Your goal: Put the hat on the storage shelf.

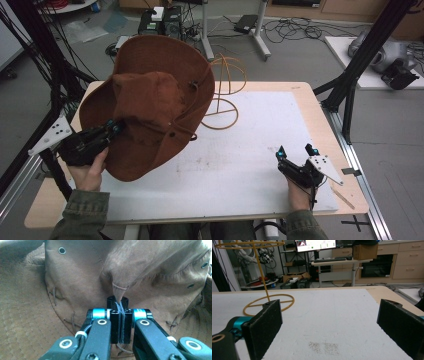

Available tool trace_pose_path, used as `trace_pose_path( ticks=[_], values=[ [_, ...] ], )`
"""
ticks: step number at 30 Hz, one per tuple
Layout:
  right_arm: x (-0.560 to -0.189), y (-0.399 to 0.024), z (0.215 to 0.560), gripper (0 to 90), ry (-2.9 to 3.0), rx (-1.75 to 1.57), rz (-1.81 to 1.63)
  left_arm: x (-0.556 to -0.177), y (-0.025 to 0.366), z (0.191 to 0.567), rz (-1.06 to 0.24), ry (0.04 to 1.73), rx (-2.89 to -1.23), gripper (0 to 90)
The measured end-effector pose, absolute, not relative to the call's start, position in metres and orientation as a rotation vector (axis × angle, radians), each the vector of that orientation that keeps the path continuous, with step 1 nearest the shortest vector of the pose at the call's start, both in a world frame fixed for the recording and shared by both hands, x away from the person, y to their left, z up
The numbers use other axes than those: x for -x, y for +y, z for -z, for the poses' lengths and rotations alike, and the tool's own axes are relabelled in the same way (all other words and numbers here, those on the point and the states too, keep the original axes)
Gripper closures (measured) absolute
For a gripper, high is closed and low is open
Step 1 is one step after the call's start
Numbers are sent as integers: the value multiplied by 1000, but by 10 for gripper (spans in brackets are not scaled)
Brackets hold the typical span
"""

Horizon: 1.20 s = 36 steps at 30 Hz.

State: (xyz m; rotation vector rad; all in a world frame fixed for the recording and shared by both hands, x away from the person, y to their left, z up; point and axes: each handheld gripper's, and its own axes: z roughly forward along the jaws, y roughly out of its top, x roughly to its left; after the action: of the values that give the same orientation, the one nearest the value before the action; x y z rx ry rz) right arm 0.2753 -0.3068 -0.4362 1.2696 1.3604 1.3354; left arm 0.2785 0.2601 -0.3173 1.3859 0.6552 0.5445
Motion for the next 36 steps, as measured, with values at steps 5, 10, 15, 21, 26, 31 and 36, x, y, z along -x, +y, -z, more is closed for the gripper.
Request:
trace_pose_path(
  ticks=[5, 10, 15, 21, 26, 31, 36],
  values=[
    [-275, -307, 435, 53, 1357, -1269, -1336, -298, 244, 302, -558, 627, -1388, 890],
    [-276, -308, 435, 53, 1358, -1256, -1339, -321, 223, 284, -564, 595, -1395, 889],
    [-277, -309, 436, 53, 1367, -1260, -1343, -347, 204, 266, -559, 574, -1384, 889],
    [-279, -310, 436, 53, 1361, -1268, -1353, -384, 172, 244, -551, 549, -1402, 889],
    [-281, -311, 437, 53, 1361, -1275, -1361, -414, 142, 225, -537, 516, -1382, 889],
    [-282, -311, 438, 53, 1367, -1280, -1375, -440, 119, 210, -524, 482, -1390, 889],
    [-283, -311, 439, 53, 1383, -1281, -1373, -456, 113, 215, -508, 497, -1435, 888]
  ],
)
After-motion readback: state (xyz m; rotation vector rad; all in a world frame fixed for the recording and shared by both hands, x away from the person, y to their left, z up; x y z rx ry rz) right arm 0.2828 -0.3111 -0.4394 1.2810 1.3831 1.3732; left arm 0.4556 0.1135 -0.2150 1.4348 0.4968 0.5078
